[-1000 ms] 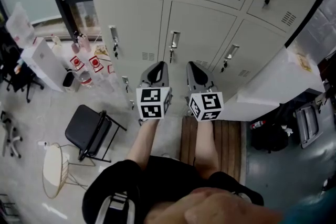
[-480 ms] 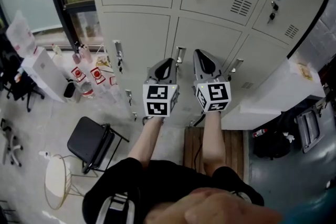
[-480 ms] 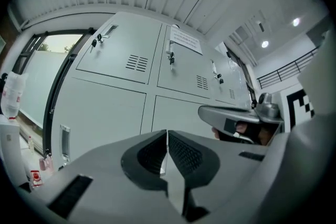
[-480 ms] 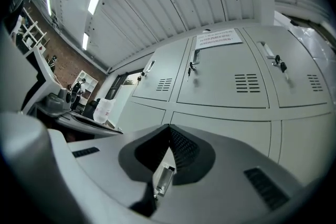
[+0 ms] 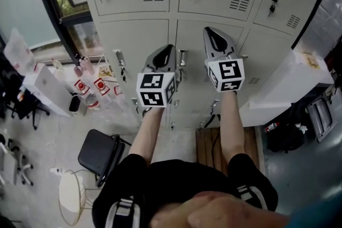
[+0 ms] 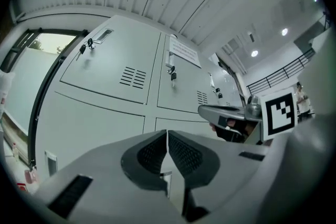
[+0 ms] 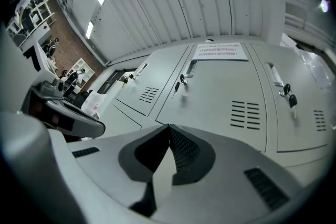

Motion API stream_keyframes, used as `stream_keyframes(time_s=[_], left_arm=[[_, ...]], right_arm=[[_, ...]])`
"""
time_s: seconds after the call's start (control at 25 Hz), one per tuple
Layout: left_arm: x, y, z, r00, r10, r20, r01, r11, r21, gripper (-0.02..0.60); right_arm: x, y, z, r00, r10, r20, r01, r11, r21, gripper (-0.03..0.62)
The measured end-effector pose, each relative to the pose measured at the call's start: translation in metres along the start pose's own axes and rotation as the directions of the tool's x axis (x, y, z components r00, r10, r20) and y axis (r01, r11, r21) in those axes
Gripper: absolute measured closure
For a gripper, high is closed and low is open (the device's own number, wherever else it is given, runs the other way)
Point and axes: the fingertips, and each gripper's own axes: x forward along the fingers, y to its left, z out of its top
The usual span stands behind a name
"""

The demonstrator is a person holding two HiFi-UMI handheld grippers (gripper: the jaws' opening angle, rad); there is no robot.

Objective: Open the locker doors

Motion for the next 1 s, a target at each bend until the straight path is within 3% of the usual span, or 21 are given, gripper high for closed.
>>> stream_keyframes(time_s=[0.16,0.4,0.8,0.88,1.0], left_arm=[[0.006,0.002,0.020,0.999,-0.019,0.027,0.018,1.000,0.024,0.571],[0.007,-0.009,0.052,0.993,-0.074,0.097,0.069,0.996,0.055,0.571],[0.002,-0.004,0.049,0.992,-0.076,0.101,0.072,0.996,0.043,0.571],[0.000,-0.002,0.047,0.991,-0.077,0.106,0.074,0.997,0.034,0.571],[-0.002,-0.001,0.045,0.991,-0.076,0.109,0.073,0.997,0.026,0.571]], right_arm=[[0.011,-0.006,0.025,0.998,0.019,0.054,-0.017,0.999,-0.035,0.577],[0.034,-0.013,0.044,0.998,0.031,0.056,-0.024,0.993,-0.120,0.577],[0.060,-0.029,0.083,0.994,0.022,0.106,0.003,0.973,-0.229,0.577],[0.064,-0.031,0.092,0.992,0.033,0.125,-0.006,0.977,-0.215,0.577],[0.068,-0.040,0.103,0.985,0.045,0.166,-0.026,0.993,-0.116,0.568]])
